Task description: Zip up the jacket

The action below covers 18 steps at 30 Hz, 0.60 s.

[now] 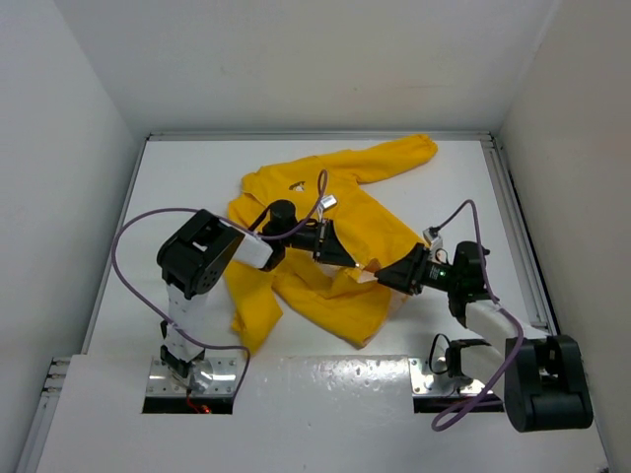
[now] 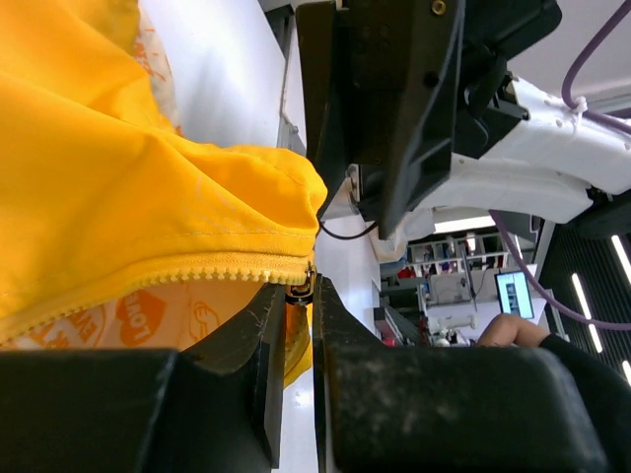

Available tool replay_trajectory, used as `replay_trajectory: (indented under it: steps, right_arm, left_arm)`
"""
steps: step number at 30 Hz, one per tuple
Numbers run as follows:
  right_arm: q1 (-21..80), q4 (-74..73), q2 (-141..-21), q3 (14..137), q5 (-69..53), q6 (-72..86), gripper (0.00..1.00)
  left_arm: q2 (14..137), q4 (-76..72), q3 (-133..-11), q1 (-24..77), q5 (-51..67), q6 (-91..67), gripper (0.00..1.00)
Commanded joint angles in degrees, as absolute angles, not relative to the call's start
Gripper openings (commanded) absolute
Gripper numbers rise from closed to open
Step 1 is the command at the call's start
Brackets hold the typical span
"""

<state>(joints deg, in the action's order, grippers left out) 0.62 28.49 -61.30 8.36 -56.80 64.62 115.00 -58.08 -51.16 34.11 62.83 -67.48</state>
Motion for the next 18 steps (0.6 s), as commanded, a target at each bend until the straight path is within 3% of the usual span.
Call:
replay_trajectory:
  steps: [1, 7, 18]
  right_arm:
    - [2.1, 35.2, -61.1, 8.3, -58.7, 65.7, 0.46]
    - [4.8, 34.3, -61.2, 8.8, -55.5, 61.3, 0.47]
    - [7.8, 32.7, -62.5, 10.0, -50.0, 53.7, 0.40]
  left_arm:
    - [113.0, -59.1, -51.2, 34.0, 63.3, -66.3, 0.00]
    - [113.6, -60.3, -51.2, 35.6, 63.3, -67.3, 0.00]
    - [114.7, -63.8, -52.8, 37.2, 63.3, -72.1, 0.00]
